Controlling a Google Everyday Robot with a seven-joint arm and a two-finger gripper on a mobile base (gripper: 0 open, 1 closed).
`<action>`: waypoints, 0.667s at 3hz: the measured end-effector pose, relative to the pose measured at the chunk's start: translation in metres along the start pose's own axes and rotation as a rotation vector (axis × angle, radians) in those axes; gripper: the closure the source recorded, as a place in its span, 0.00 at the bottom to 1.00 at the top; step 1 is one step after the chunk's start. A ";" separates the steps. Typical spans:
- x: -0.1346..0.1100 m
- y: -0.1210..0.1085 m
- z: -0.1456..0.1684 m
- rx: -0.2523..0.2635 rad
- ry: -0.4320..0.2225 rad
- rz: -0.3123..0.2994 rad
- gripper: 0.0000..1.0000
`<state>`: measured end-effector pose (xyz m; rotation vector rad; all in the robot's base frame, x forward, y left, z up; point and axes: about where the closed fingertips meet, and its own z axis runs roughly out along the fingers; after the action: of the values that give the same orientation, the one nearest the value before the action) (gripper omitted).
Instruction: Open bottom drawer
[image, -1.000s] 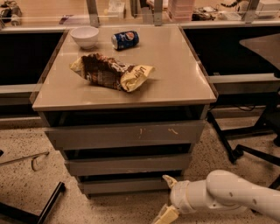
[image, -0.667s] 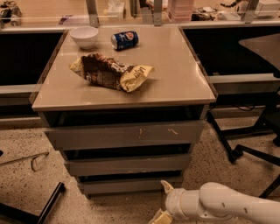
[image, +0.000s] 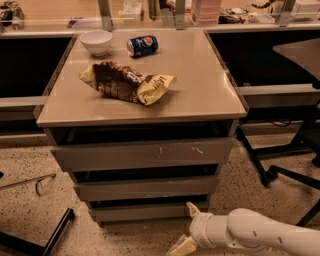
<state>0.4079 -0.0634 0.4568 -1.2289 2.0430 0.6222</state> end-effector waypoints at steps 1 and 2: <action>0.012 -0.015 0.020 0.025 0.004 0.031 0.00; 0.025 -0.034 0.040 0.062 0.006 0.065 0.00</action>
Offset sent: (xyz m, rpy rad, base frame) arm 0.0788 -0.0173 -0.1183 0.0034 0.0255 -0.2505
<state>0.4419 -0.0659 0.4098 -1.1345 2.0986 0.5811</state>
